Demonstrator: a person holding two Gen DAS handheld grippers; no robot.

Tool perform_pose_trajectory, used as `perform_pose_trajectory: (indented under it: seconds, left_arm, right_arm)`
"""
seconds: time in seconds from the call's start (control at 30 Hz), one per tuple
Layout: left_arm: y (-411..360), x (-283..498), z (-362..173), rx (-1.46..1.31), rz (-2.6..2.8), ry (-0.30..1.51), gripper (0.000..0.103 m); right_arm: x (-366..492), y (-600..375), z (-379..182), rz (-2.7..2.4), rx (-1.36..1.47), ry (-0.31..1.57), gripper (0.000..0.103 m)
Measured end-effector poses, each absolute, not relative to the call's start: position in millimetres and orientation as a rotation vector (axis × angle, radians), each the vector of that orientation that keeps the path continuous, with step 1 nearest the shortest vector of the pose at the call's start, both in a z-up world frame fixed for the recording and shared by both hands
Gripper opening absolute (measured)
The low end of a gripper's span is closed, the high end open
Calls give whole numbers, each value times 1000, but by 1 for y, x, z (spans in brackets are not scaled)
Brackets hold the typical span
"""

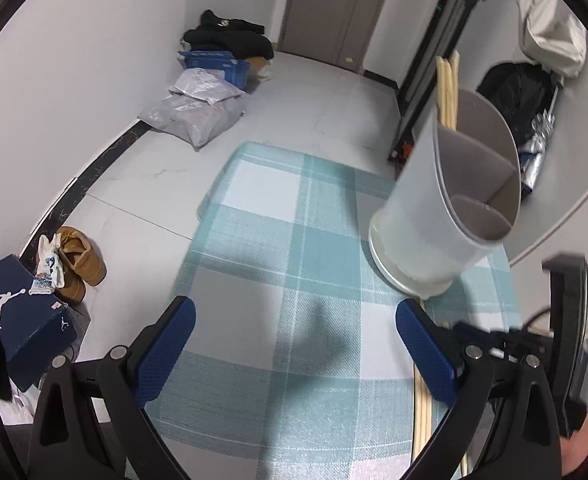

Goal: Organize utensils
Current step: 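Grasp one wooden chopstick with the right tool, then grasp a chopstick with the left tool while the right tool holds its chopstick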

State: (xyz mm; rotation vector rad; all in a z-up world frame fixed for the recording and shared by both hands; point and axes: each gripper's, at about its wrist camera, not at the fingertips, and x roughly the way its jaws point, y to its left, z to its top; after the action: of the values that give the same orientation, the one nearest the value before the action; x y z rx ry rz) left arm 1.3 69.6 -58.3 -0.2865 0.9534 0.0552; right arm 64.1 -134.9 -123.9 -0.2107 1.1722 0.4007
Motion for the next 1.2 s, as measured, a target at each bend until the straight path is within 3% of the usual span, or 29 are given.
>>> perform_pose_trajectory:
  seconds: [0.07,0.1,0.57,0.83,1.2]
  left_arm:
    - [62,4,-64,-274,28,985,99]
    - [59,5,-68,-271,14,1000,99]
    - [4,13,-90,-92,-112,1133,99]
    - [-3,14,-102,-50,-91,1197,99]
    - [-6,14,-107,-30,-70,1210,99]
  right_arm:
    - [68,-135,-125,410,-200,1174,15]
    - [69,-138,-125,416,-173,1179,6]
    - [90,-250,-96,455,526,1073,5]
    - [77,-276,-91,438,626,1026,5]
    - [55,-262,-66,505,502,970,5]
